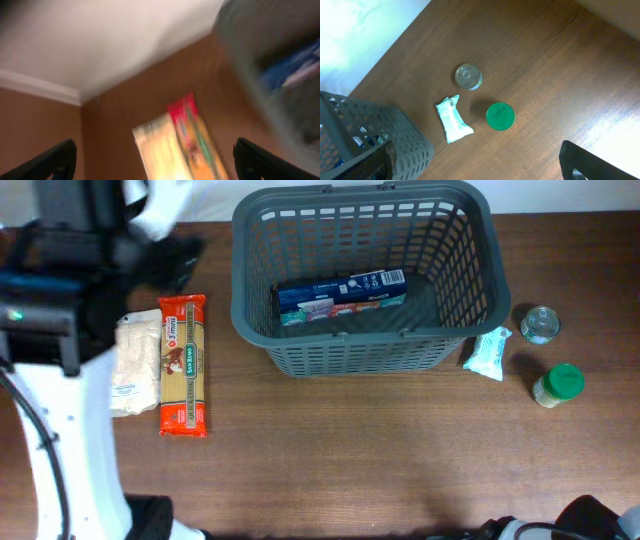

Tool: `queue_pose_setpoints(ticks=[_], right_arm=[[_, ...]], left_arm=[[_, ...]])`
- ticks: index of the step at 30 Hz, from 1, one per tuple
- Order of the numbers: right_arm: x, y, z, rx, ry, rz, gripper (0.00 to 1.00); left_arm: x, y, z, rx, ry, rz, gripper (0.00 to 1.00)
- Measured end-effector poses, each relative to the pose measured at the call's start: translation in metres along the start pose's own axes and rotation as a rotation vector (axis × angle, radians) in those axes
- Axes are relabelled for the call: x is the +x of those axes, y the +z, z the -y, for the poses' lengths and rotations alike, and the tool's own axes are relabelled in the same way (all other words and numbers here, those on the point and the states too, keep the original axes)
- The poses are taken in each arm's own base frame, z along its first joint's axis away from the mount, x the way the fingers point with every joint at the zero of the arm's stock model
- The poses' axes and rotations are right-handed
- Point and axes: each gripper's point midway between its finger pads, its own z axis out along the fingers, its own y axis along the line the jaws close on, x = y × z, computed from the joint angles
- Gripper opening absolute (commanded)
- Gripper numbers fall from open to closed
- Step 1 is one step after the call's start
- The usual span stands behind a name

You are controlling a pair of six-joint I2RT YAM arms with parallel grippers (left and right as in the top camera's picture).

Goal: Pack container
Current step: 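Grasp the red spaghetti packet with the left gripper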

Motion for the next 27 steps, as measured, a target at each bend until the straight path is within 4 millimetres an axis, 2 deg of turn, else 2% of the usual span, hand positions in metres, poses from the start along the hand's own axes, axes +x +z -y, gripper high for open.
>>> queue_pose_setpoints(ticks=[1, 3, 7, 9, 11, 14, 19, 27], right_arm=[[0.000, 0.000, 0.000, 0.000, 0.001, 0.000, 0.99], [0.000, 0.000, 0.000, 0.000, 0.000, 0.000, 0.99], [0.000, 0.000, 0.000, 0.000, 0.001, 0.000, 0.99], [0.000, 0.000, 0.000, 0.000, 0.000, 0.000, 0.99], [0.000, 0.000, 0.000, 0.000, 0.002, 0.000, 0.99], [0.000, 0.000, 0.000, 0.000, 0.003, 0.000, 0.99], [0.000, 0.000, 0.000, 0.000, 0.004, 0.000, 0.99], [0.000, 0.000, 0.000, 0.000, 0.006, 0.000, 0.99]], left_arm=[[0.024, 0.021, -0.005, 0.014, -0.062, -0.087, 0.99], [0.061, 0.059, -0.002, 0.062, -0.131, -0.216, 0.99], [0.136, 0.142, 0.026, 0.180, -0.231, -0.434, 1.00], [0.168, 0.169, 0.045, 0.222, -0.262, -0.509, 0.97], [0.195, 0.187, 0.064, 0.249, -0.291, -0.567, 0.96], [0.217, 0.203, 0.081, 0.260, -0.331, -0.605, 0.95], [0.234, 0.227, 0.093, 0.264, -0.376, -0.643, 0.90], [0.259, 0.264, 0.111, 0.282, -0.397, -0.714, 0.89]])
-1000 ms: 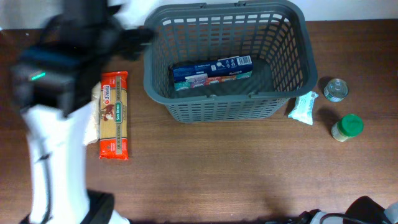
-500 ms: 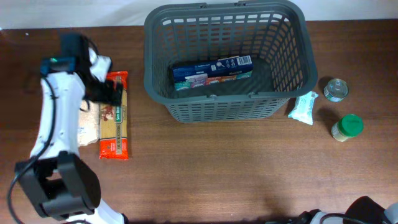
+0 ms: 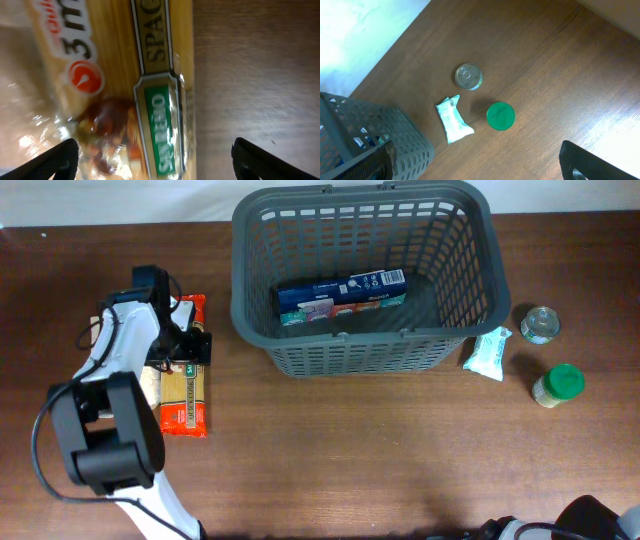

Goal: Pack container
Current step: 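Grasp the red spaghetti packet with the left gripper, then lift the spaghetti packet and lower it into the basket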

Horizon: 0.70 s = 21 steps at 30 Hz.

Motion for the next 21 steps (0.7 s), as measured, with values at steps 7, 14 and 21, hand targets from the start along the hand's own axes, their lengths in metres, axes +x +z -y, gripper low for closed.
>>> queue_pose_setpoints(ticks=[7, 14, 21], right_arm=[[0.000, 0.000, 0.000, 0.000, 0.001, 0.000, 0.99], [0.000, 0.000, 0.000, 0.000, 0.000, 0.000, 0.99], [0.000, 0.000, 0.000, 0.000, 0.001, 0.000, 0.99]], left_arm=[[-0.005, 0.013, -0.004, -0.017, -0.026, 0.004, 0.82], [-0.005, 0.024, -0.010, -0.056, -0.039, -0.013, 0.77], [-0.002, 0.028, -0.016, -0.095, -0.064, -0.034, 0.85]])
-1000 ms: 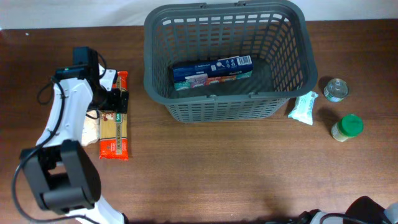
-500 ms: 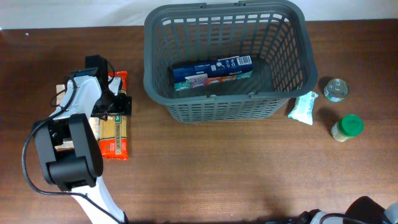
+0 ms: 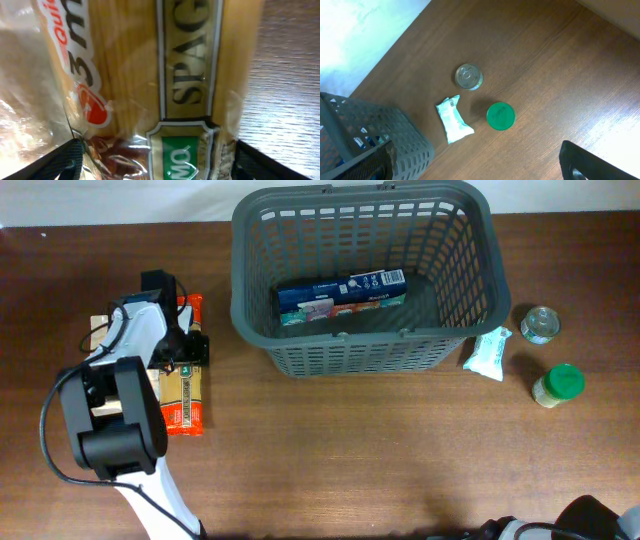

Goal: Pack container
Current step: 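Lift the spaghetti packet and lower it into the basket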

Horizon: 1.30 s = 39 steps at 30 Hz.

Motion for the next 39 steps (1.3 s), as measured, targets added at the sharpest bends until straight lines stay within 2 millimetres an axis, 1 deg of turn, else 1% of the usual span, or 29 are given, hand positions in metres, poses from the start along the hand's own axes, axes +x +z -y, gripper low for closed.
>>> queue_pose_setpoints(ticks=[2, 3, 4, 5, 6, 7, 9, 11, 14, 20, 23, 25, 28, 30, 32, 34, 35, 36, 37, 39], right_arm=[[0.000, 0.000, 0.000, 0.000, 0.000, 0.000, 0.98], [0.000, 0.000, 0.000, 0.000, -0.001, 0.000, 0.99], [0.000, 0.000, 0.000, 0.000, 0.000, 0.000, 0.99], [0.000, 0.000, 0.000, 0.000, 0.000, 0.000, 0.99], [0.000, 0.000, 0.000, 0.000, 0.000, 0.000, 0.99], [0.000, 0.000, 0.000, 0.000, 0.000, 0.000, 0.99], [0.000, 0.000, 0.000, 0.000, 0.002, 0.000, 0.99], [0.000, 0.000, 0.000, 0.000, 0.003, 0.000, 0.99], [0.000, 0.000, 0.000, 0.000, 0.002, 0.000, 0.99], [0.000, 0.000, 0.000, 0.000, 0.003, 0.000, 0.99], [0.000, 0.000, 0.000, 0.000, 0.002, 0.000, 0.99], [0.000, 0.000, 0.000, 0.000, 0.003, 0.000, 0.99], [0.000, 0.000, 0.000, 0.000, 0.003, 0.000, 0.99], [0.000, 0.000, 0.000, 0.000, 0.003, 0.000, 0.99], [0.000, 0.000, 0.000, 0.000, 0.003, 0.000, 0.99], [0.000, 0.000, 0.000, 0.000, 0.003, 0.000, 0.99], [0.000, 0.000, 0.000, 0.000, 0.002, 0.000, 0.99], [0.000, 0.000, 0.000, 0.000, 0.003, 0.000, 0.99], [0.000, 0.000, 0.000, 0.000, 0.003, 0.000, 0.99], [0.000, 0.000, 0.000, 0.000, 0.002, 0.000, 0.99]], left_arm=[[0.000, 0.000, -0.001, -0.004, -0.004, 0.001, 0.84], [0.000, 0.000, -0.001, -0.004, -0.005, 0.002, 0.82], [-0.001, 0.000, -0.001, -0.004, -0.008, 0.003, 0.79], [-0.001, 0.000, -0.001, -0.004, -0.012, 0.004, 0.74], [-0.001, 0.000, -0.001, -0.005, -0.016, 0.004, 0.64], [-0.001, 0.000, -0.001, -0.008, -0.016, 0.004, 0.47], [-0.001, 0.001, -0.002, -0.010, -0.022, 0.003, 0.21], [-0.002, -0.002, -0.002, -0.010, -0.023, 0.005, 0.02], [-0.006, -0.012, -0.003, -0.009, -0.025, 0.026, 0.02], [-0.005, -0.018, -0.002, 0.008, -0.025, -0.009, 0.02], [-0.004, -0.029, -0.001, 0.030, -0.024, -0.039, 0.02], [-0.008, -0.040, 0.000, 0.044, -0.024, -0.040, 0.02], [-0.032, -0.074, -0.003, 0.048, -0.028, 0.034, 0.02], [-0.057, -0.110, -0.009, 0.042, -0.025, 0.139, 0.02], [-0.074, -0.148, -0.014, 0.031, -0.009, 0.247, 0.02], [-0.085, -0.195, -0.019, 0.014, 0.020, 0.367, 0.02], [-0.088, -0.221, -0.021, 0.002, 0.040, 0.433, 0.02], [-0.089, -0.243, -0.022, -0.006, 0.059, 0.486, 0.02], [-0.090, -0.268, -0.021, -0.015, 0.088, 0.553, 0.01], [-0.090, -0.323, -0.014, -0.029, 0.171, 0.705, 0.02]])
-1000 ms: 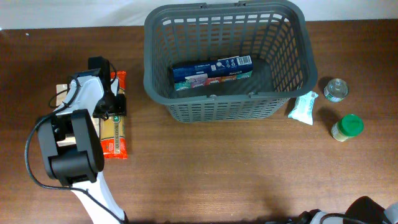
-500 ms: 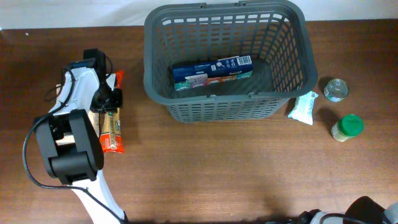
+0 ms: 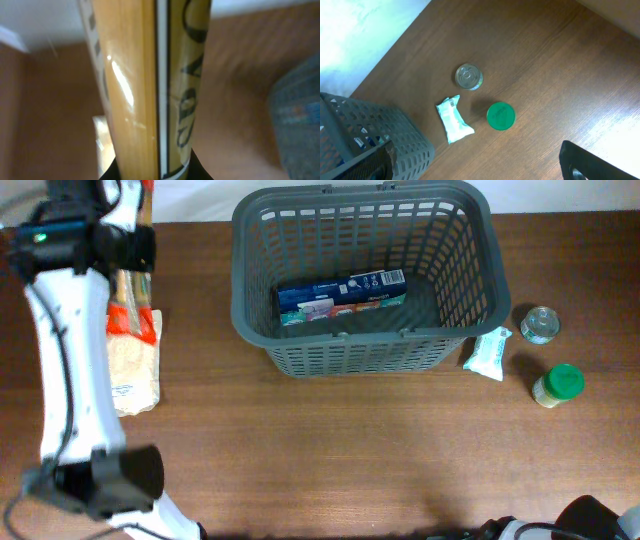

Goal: Pack container
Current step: 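Lift the spaghetti packet and lower it into the basket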

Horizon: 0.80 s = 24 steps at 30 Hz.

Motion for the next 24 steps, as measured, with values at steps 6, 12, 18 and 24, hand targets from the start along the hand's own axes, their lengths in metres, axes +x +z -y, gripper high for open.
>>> queue_pose_setpoints(ticks=[6, 12, 18, 24], right_arm=[[0.000, 0.000, 0.000, 0.000, 0.000, 0.000, 0.99], [0.000, 0.000, 0.000, 0.000, 0.000, 0.000, 0.99], [0.000, 0.000, 0.000, 0.000, 0.001, 0.000, 0.99], [0.000, 0.000, 0.000, 0.000, 0.000, 0.000, 0.99]], left_arm=[[-0.073, -0.120, 0.074, 0.111, 0.443, 0.418, 0.02], [-0.074, -0.173, 0.191, 0.311, 0.920, 0.637, 0.02], [-0.059, -0.140, 0.261, 0.425, 1.172, 0.622, 0.02], [-0.033, -0.062, 0.308, 0.509, 1.276, 0.460, 0.02]])
